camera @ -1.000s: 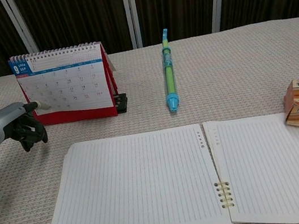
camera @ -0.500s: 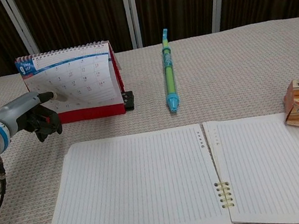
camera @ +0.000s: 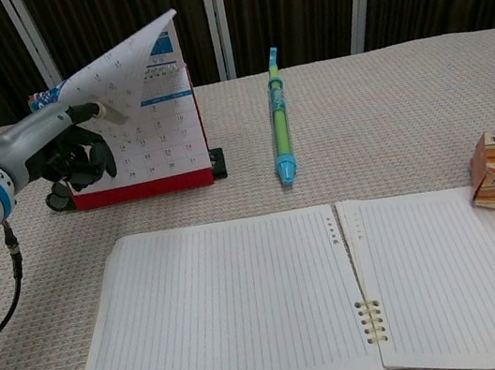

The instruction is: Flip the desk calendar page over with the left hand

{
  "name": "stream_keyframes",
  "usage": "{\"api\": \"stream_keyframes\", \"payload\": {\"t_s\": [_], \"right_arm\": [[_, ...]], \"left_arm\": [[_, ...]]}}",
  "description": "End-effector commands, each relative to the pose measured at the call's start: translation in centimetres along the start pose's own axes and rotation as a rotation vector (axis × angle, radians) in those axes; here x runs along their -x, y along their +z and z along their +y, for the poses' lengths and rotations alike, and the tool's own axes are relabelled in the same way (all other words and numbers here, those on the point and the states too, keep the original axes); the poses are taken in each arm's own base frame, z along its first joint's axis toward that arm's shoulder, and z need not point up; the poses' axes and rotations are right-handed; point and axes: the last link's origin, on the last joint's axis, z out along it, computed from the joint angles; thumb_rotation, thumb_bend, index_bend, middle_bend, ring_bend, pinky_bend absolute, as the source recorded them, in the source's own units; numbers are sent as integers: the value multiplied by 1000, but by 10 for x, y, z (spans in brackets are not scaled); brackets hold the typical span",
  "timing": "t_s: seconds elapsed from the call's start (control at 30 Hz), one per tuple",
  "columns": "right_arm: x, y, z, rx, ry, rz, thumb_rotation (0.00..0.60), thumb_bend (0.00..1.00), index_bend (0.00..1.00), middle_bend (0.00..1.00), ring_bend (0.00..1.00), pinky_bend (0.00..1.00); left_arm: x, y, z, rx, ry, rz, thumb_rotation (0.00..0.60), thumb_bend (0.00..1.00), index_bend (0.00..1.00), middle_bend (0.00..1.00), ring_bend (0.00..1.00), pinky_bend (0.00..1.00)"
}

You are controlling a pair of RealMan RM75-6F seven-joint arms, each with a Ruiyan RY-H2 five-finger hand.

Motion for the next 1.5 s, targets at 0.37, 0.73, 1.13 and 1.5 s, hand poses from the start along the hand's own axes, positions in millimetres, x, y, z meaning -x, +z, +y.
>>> {"api": "stream_keyframes", "payload": {"t_s": [0.37, 0.73, 1.13, 1.5], "right_arm": [[2, 3, 3, 12, 2, -8, 600, 71, 0, 0, 0, 0], [3, 8, 9, 34, 19, -14, 600, 72, 0, 0, 0, 0], [7, 11, 9, 32, 13, -17, 600, 72, 0, 0, 0, 0], [6, 10, 6, 7, 30, -6, 600, 71, 0, 0, 0, 0]], "left_arm": [[-47, 2, 14, 162, 279, 275, 600, 632, 2, 33, 149, 179], [-58, 35, 7, 31, 426, 57, 600, 104, 0, 0, 0, 0], [-55, 57, -1, -21, 393, -39, 600, 55, 0, 0, 73, 75], [-53, 59, -7, -25, 383, -33, 600, 84, 0, 0, 300, 256]]}}
